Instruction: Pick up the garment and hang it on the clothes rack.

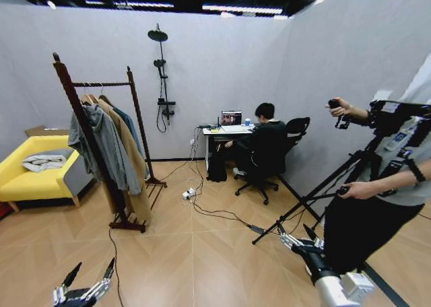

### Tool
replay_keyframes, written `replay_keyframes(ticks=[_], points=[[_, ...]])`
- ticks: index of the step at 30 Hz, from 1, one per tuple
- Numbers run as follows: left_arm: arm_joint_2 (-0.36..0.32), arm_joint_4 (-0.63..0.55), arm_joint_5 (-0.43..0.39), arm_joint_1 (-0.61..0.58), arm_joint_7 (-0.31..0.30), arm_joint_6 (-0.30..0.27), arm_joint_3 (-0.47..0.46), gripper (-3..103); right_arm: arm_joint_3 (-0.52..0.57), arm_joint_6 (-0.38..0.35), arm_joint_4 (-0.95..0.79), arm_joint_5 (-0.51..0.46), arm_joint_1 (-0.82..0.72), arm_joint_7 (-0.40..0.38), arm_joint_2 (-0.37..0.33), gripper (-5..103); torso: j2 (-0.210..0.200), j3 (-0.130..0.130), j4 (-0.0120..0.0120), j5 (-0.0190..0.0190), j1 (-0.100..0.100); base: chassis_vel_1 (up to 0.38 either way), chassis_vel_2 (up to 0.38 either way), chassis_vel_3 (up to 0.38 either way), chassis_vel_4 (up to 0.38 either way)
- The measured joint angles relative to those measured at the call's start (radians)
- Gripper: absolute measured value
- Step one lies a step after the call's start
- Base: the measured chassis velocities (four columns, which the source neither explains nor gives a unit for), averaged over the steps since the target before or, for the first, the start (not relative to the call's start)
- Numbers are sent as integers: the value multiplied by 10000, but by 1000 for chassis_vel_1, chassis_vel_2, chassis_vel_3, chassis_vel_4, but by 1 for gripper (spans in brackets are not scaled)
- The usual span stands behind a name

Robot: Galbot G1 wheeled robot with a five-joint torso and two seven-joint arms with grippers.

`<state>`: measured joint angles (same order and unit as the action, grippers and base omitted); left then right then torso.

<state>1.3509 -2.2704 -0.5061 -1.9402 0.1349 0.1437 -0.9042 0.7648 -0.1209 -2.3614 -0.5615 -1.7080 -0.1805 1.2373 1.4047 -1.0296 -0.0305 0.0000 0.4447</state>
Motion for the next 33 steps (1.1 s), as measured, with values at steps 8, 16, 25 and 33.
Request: replay_keyframes(ticks=[8, 16, 25, 33], points=[[0, 0, 0, 0, 0, 0, 0, 100, 98, -27, -170, 13, -102, 25, 83, 100, 0, 0, 0, 0, 0, 0, 0, 0, 0], [0, 0, 0, 0, -1, 0, 0, 100, 183, -27, -300, 1, -153, 28, 189, 100, 0, 0, 0, -1, 0, 0, 0, 0, 0], [0, 0, 0, 0, 0, 0, 0, 100, 229, -31, -319, -21, -118, -19, 231, 100, 0, 0, -1, -1, 0, 0, 0, 0, 0], [0, 0, 0, 0, 0, 0, 0, 100, 272, -31, -256, -78, -30, -31, 156, 100, 0, 0, 0, 0, 0, 0, 0, 0, 0]])
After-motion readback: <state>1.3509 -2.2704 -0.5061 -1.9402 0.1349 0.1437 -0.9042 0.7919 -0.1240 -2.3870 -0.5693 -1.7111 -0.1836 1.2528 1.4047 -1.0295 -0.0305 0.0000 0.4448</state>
